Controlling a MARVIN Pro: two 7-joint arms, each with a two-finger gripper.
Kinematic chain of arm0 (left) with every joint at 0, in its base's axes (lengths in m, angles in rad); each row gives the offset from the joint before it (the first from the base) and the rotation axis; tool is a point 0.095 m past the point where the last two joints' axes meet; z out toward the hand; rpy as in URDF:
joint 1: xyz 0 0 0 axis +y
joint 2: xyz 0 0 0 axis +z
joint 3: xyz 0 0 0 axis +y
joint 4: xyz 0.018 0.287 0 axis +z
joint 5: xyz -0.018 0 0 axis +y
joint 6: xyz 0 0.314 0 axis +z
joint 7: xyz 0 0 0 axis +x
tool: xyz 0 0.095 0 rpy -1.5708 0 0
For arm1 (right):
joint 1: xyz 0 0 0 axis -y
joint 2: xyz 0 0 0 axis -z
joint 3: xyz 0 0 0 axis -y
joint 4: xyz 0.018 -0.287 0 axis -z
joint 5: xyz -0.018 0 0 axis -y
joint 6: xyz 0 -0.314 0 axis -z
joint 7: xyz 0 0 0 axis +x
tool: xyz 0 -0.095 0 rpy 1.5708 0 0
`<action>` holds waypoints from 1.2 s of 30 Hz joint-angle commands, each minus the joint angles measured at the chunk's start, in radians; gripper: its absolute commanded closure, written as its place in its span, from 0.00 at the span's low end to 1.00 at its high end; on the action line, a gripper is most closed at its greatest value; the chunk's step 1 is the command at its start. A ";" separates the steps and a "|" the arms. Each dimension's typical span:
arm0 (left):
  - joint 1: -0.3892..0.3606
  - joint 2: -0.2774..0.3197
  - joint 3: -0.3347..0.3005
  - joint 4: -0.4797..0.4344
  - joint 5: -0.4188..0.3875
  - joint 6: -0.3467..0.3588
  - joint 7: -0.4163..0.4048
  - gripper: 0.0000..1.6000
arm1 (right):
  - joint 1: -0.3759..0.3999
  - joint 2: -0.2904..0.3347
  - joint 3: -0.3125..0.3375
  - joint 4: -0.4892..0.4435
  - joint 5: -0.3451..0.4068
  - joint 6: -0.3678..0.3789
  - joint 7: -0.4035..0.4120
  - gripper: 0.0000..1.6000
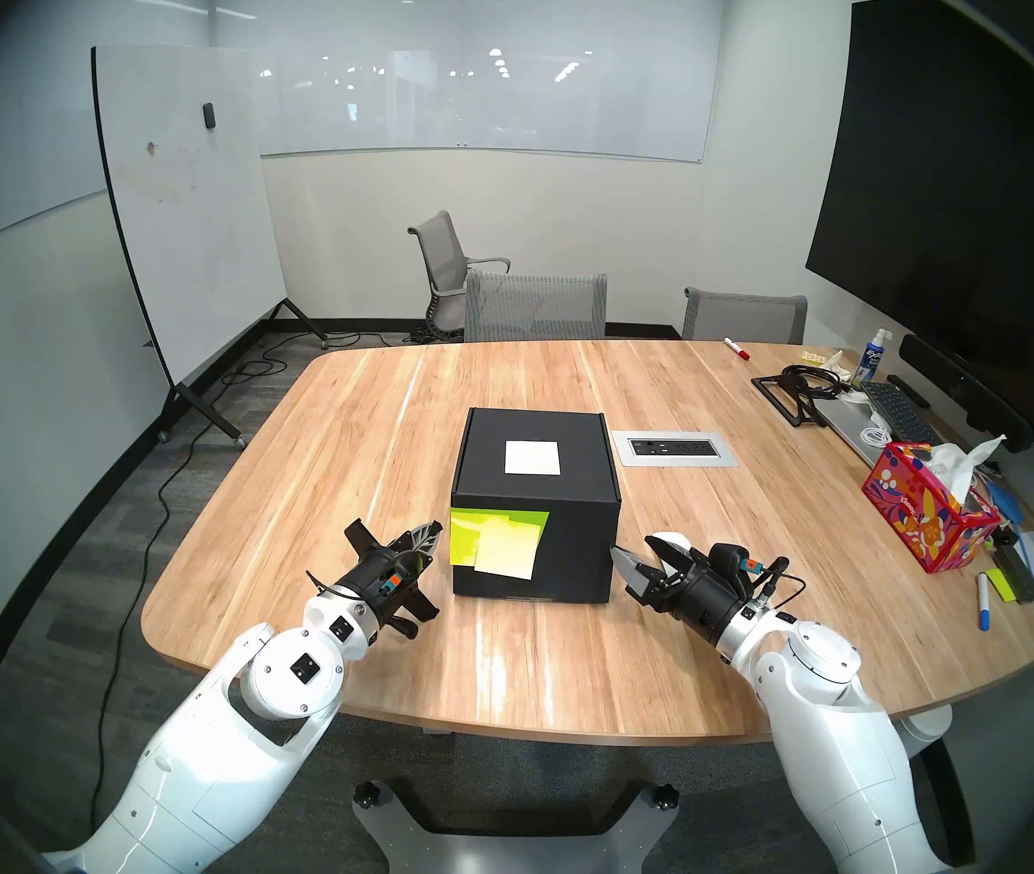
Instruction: Open the box and place the mouse inside
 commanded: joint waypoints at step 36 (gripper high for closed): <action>-0.005 0.001 -0.001 -0.017 0.002 -0.005 0.002 1.00 | -0.024 0.019 0.003 -0.074 -0.031 0.047 0.021 1.00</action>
